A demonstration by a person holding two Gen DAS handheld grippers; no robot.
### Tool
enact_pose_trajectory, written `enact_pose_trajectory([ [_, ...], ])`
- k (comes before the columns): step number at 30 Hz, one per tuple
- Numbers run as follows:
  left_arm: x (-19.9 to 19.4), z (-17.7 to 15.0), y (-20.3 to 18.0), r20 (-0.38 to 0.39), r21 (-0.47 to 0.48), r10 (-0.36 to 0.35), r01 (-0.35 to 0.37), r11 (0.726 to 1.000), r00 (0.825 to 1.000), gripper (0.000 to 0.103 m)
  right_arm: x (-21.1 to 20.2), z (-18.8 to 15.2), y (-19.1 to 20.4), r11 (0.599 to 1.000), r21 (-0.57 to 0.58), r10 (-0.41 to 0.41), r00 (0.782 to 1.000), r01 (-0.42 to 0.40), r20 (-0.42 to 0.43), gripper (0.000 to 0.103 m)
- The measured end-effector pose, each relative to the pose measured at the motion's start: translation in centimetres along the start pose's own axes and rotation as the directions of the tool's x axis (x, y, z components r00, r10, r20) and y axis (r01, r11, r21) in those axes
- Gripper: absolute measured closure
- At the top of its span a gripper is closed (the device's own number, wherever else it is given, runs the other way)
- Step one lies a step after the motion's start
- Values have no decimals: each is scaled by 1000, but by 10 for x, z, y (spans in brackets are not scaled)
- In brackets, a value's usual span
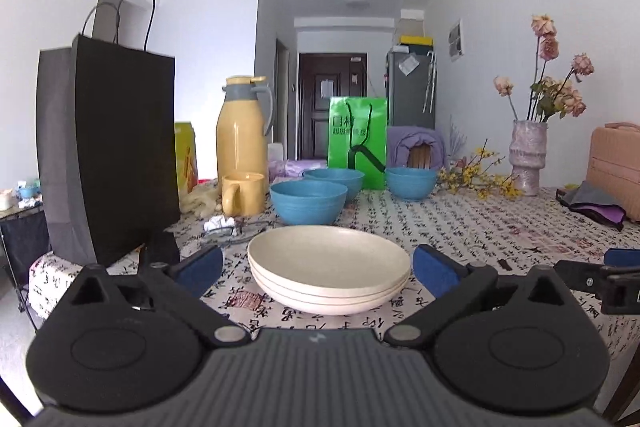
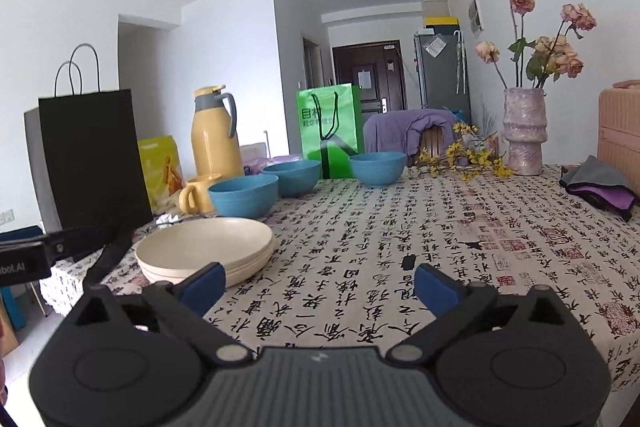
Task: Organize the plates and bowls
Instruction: 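Reach both tools to the blue bowl by the yellow mug and grasp its rim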
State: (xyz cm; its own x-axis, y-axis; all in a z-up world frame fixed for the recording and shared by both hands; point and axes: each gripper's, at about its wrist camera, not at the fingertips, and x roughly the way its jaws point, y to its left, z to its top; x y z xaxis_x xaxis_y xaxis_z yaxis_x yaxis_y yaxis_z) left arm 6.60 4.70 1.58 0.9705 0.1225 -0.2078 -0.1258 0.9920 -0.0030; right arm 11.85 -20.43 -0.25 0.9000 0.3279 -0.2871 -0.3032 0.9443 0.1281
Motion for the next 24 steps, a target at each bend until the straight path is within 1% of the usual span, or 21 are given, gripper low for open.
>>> enact_pose_trajectory([
  [3,13,3,4,-15,0,-4,4,1000,1000,0,13,2,3,1000,-4,10,1000,-10,-28,2],
  [6,33,8,8,-43,27,-9,10,1000,999,0,28,11,7,1000,-18,12,999,-12,-32,2],
  [7,42,12,11,-49,22,-16,17,1000,999,0,35,17,8,1000,-20,12,1000,-13,-27,2],
  [9,63,23,21,-71,-11,-33,33,999,997,0,51,32,9,1000,-25,17,1000,-18,-19,2],
  [12,103,45,44,-99,-89,-61,52,995,993,0,83,56,12,999,-25,41,999,-42,-25,2],
  [15,151,69,67,-116,-157,-93,74,985,989,0,129,82,15,995,-18,98,992,-99,-75,2],
  [17,189,84,81,-141,-188,-119,91,978,983,0,167,101,17,988,-6,151,979,-154,-133,3],
  [19,230,94,93,-171,-198,-152,117,973,973,0,206,117,19,984,21,175,971,-174,-161,3],
  [21,267,98,101,-219,-197,-142,99,975,965,0,247,132,21,980,58,197,961,-190,-195,3],
  [22,285,100,105,-237,-201,-148,101,974,960,0,268,139,22,977,78,211,954,-198,-213,3],
  [24,317,102,113,-279,-232,-147,82,969,949,2,309,147,26,970,112,239,938,-217,-250,4],
])
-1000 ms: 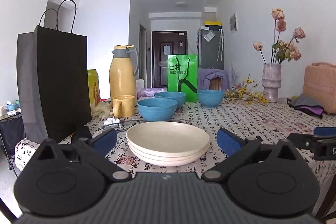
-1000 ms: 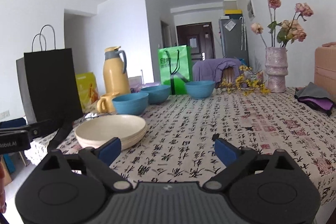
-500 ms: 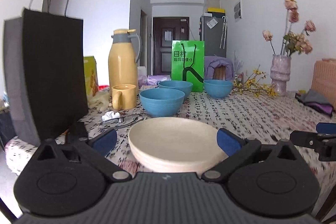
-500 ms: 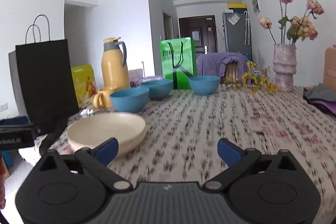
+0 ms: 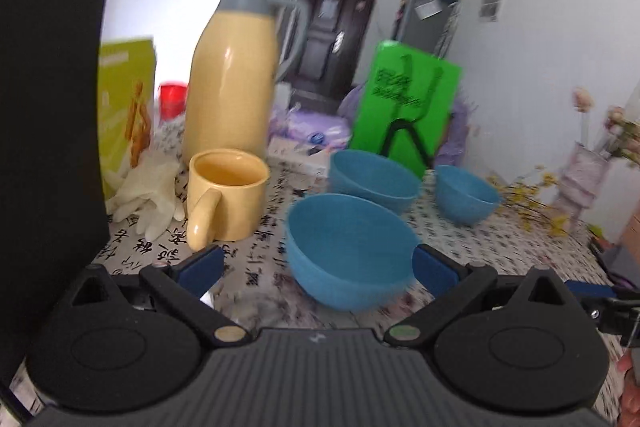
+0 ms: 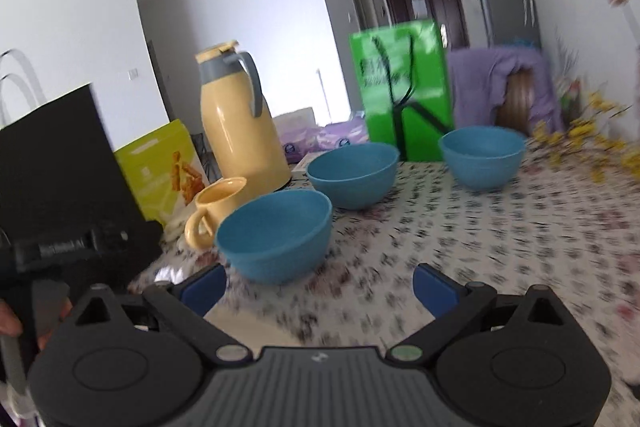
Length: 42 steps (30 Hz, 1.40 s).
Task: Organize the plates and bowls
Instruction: 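Reach both tools to the blue bowl by the yellow mug and grasp its rim, then carry the held blue bowl with both tools toward the plate stack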
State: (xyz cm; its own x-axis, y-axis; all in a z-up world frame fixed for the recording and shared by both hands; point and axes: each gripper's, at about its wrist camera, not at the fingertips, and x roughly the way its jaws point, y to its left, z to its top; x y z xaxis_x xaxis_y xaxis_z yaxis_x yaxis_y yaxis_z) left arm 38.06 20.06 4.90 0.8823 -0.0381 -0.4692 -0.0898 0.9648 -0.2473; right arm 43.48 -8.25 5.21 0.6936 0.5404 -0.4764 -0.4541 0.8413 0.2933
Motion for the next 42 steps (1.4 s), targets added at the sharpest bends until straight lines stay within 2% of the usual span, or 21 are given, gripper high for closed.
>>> enact_pose_trajectory([
  [3,41,12,10,-70,-40,-30,27,999,997,20,58,17,-4,999,41,13,998,-10,-61,9],
  [5,67,12,12,-117,-42,-11,6,999,993,38,91,21,-5,997,80,6,994,3,-109,26],
  [6,77,11,13,-132,-42,5,-11,999,991,42,104,21,-6,995,102,21,991,-8,-129,31],
  [8,93,7,15,-159,-54,11,-20,998,987,60,129,19,-7,991,130,34,985,-12,-169,55],
  [9,99,6,18,-171,-69,3,-15,998,985,64,138,17,-7,991,134,33,983,-9,-183,60],
  [10,104,4,21,-183,-85,-1,-14,996,983,70,144,15,-8,991,134,38,983,-13,-182,70],
  [12,109,2,24,-193,-98,-24,5,995,981,80,149,10,-12,989,149,44,986,-20,-159,76],
  [15,110,3,19,-193,-63,-5,-7,998,981,81,149,11,-15,988,151,50,986,-26,-156,78],
  [20,104,5,10,-201,-69,9,-23,997,980,91,138,17,-18,991,133,10,989,9,-146,91],
  [26,89,1,-24,-203,-49,1,-11,999,979,91,100,15,-31,991,130,-15,993,31,-120,93],
  [30,80,-1,-60,-205,-56,-21,10,998,978,91,62,15,-52,987,152,-40,995,54,-92,93],
  [33,70,-4,-97,-191,-15,-39,36,999,981,91,27,15,-71,982,167,-74,995,84,-64,93],
  [42,36,-24,-207,-190,54,-123,135,989,974,91,-83,4,-134,963,223,-156,988,153,-4,93],
])
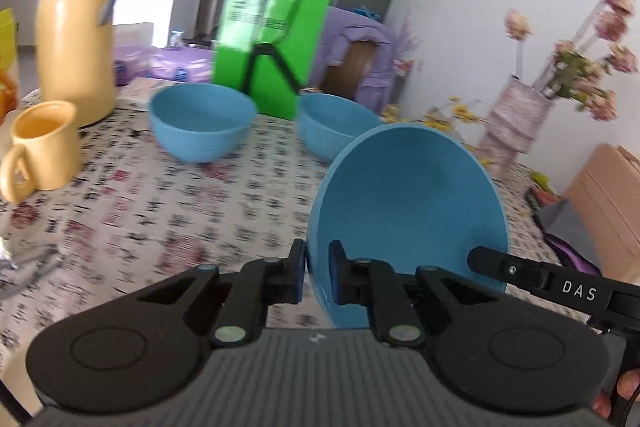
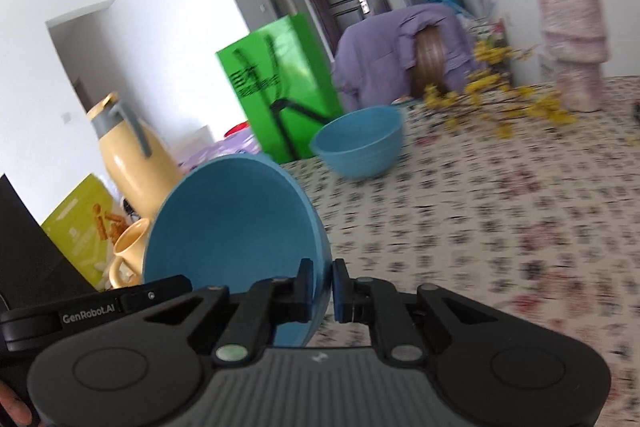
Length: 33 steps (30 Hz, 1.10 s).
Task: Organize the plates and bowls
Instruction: 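Carry the held blue bowl with both tools toward the plate stack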
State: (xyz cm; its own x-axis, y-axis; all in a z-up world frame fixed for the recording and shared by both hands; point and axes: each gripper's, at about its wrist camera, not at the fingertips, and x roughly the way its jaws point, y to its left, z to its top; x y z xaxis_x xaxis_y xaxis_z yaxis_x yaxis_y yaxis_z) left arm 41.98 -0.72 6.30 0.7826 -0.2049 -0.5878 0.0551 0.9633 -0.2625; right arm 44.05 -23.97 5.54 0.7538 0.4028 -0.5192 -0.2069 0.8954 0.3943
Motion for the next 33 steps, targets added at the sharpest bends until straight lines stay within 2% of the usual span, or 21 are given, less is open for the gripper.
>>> enact_pose_trajectory([
  [8,-14,-27,-72,4,50,-44,44,998,999,91,-65,-6,-53,998,30,-54,998,53,28,93],
  [15,-28,-46,-97,1,38,-65,65,997,998,91,-97,-13,-72,998,31,-60,998,59,31,93],
  [21,-47,-70,-97,-6,19,-73,73,997,997,91,-118,-31,-73,999,19,-31,999,31,27,92],
  [25,-61,-94,-93,2,19,-62,62,998,998,90,-127,-54,-71,1000,2,-13,1000,13,-8,92],
  [33,-79,-141,-76,-60,-63,-85,81,995,995,88,-142,-97,-67,1000,-2,-9,997,9,-77,89],
])
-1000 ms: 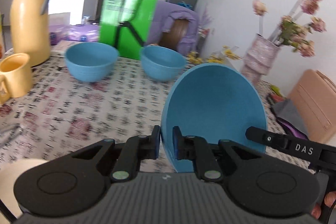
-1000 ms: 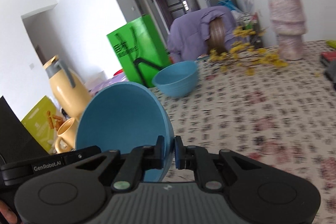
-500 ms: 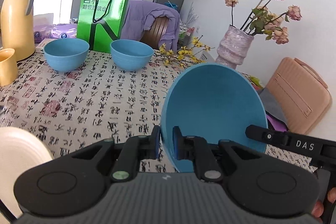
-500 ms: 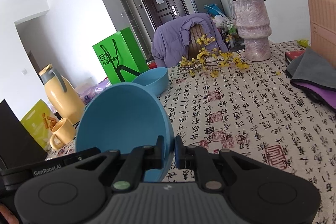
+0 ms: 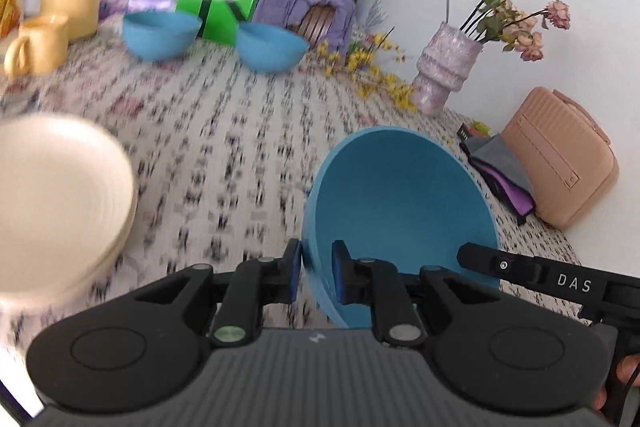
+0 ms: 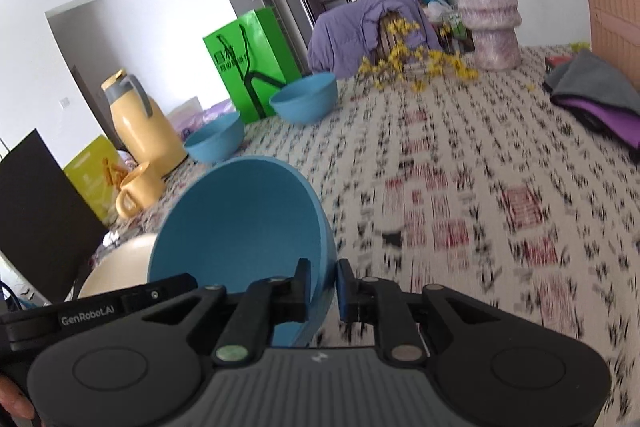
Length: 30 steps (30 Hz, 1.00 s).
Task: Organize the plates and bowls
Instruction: 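Carry the held blue bowl with both tools toward the plate stack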
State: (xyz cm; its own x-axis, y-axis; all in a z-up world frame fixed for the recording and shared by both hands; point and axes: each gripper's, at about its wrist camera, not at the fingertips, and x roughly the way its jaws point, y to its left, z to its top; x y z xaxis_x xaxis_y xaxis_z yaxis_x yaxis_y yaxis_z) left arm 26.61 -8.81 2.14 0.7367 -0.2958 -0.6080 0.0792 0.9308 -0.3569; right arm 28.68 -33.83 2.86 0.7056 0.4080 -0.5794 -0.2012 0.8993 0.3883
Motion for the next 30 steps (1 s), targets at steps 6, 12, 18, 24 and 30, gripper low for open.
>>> enact_pose_trajectory([
  [6,-3,-17,16,-32,-70,-30,27,997,999,88,1,-19,-7,999,31,27,999,-27,-26,88],
  [12,3,-19,23,-49,-98,-31,26,995,998,88,9,-23,-11,998,54,39,998,-36,-43,88],
  [18,12,-19,30,-70,-108,-65,57,993,995,77,20,-21,-16,996,80,45,998,-42,-45,85],
  [24,12,-16,30,-49,-77,-57,53,996,997,58,25,-17,-17,996,78,49,998,-45,-45,76],
  [30,3,-13,33,-11,-56,-31,30,998,999,51,21,-14,-14,997,68,48,999,-47,-1,53],
])
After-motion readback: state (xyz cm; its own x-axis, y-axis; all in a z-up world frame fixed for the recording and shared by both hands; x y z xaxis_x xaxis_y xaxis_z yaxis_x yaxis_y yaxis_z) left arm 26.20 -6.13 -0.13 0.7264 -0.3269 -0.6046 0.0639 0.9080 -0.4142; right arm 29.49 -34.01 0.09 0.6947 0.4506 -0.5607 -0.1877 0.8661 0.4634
